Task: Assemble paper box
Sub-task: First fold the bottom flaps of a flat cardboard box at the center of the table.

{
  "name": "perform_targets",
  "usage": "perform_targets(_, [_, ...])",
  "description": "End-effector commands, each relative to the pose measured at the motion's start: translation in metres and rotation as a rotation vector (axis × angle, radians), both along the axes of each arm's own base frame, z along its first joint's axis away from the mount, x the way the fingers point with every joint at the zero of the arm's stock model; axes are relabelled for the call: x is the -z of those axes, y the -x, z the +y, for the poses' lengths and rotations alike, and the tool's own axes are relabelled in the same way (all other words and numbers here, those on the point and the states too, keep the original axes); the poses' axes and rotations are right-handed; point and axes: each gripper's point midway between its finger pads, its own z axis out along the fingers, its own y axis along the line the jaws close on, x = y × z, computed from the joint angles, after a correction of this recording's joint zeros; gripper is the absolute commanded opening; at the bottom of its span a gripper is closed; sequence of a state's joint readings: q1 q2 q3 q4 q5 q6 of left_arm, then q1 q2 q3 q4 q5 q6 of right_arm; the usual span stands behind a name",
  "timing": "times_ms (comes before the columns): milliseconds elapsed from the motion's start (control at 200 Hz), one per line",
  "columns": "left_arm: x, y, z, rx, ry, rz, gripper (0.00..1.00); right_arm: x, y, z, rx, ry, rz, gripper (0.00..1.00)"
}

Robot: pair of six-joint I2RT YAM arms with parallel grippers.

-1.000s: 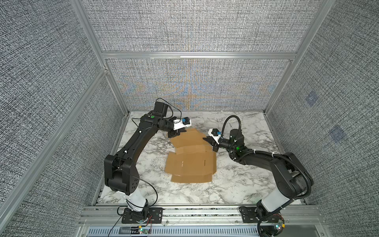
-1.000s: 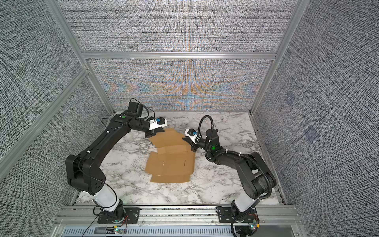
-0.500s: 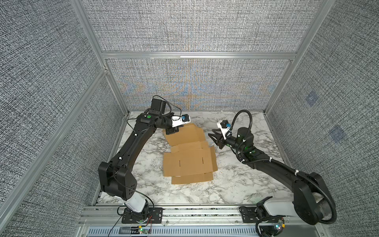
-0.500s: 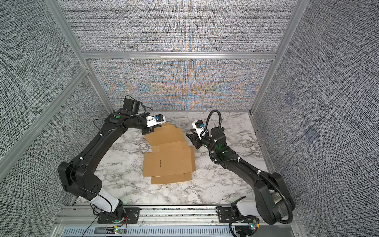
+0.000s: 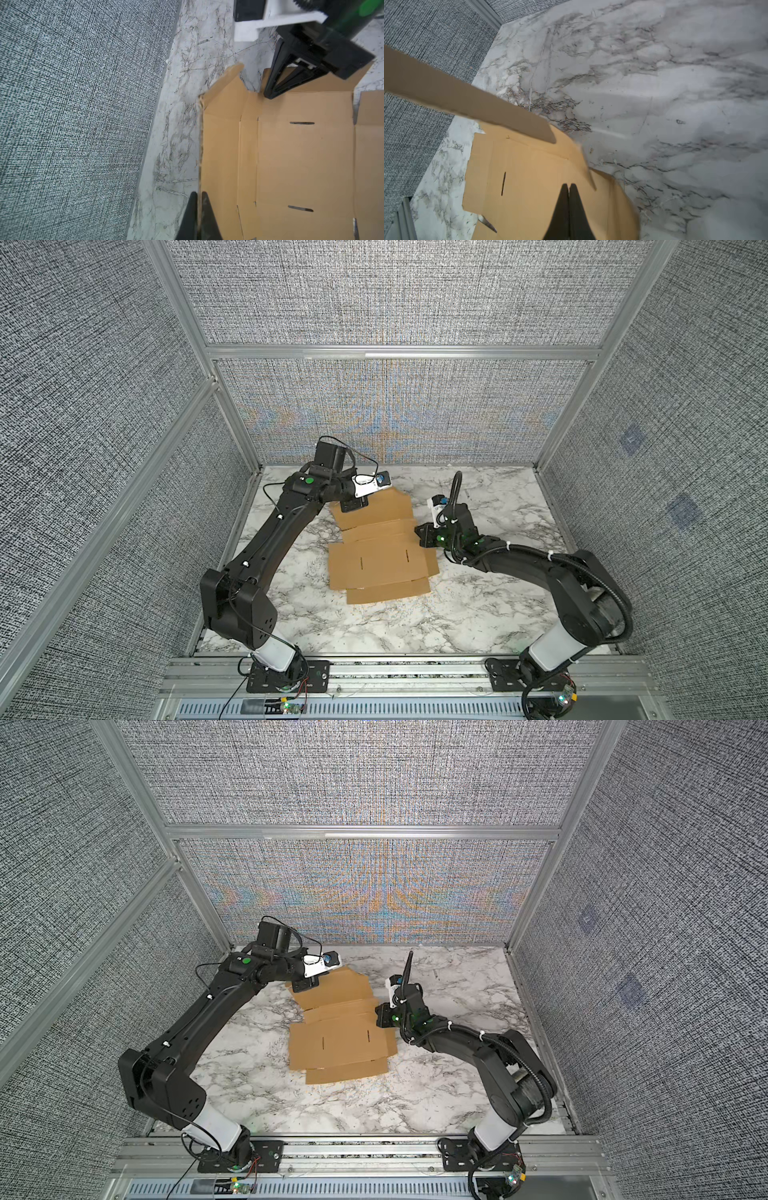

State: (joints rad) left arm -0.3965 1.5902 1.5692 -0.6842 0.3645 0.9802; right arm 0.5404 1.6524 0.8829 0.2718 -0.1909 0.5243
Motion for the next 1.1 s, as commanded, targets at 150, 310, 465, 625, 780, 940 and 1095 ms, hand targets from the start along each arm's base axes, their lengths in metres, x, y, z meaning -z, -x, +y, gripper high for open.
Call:
perform_targets(150, [0.005,0.021,0.004,-0.029,0.021,0.072,0.00,0.018,-0.021,-0.006,0.028,-0.057,0.126,0.00])
perform_targets(310, [0.000,0.021,0.004,-0.024,0.015,0.052,0.00,0.014,-0.033,-0.014,0.035,-0.094,0.098,0.00])
perform_targets(465, [0.003,0.021,-0.001,-0.011,0.028,0.076,0.00,0.012,-0.049,0.000,-0.026,-0.076,0.102,0.00])
perform_targets(625, [0.006,0.016,0.001,-0.030,0.022,0.068,0.00,0.003,-0.052,0.015,-0.093,-0.114,0.085,0.00])
perform_targets(780, [0.009,-0.004,0.008,-0.131,0.009,0.039,0.00,-0.002,-0.037,0.019,-0.118,-0.119,0.082,0.00])
perform_targets(940, [-0.002,-0.022,0.017,-0.297,0.066,0.037,0.00,-0.006,-0.028,0.031,-0.156,-0.118,0.080,0.00])
perform_targets(1095, [0.005,-0.008,0.007,-0.187,0.064,0.065,0.00,-0.009,-0.028,0.046,-0.190,-0.125,0.057,0.00])
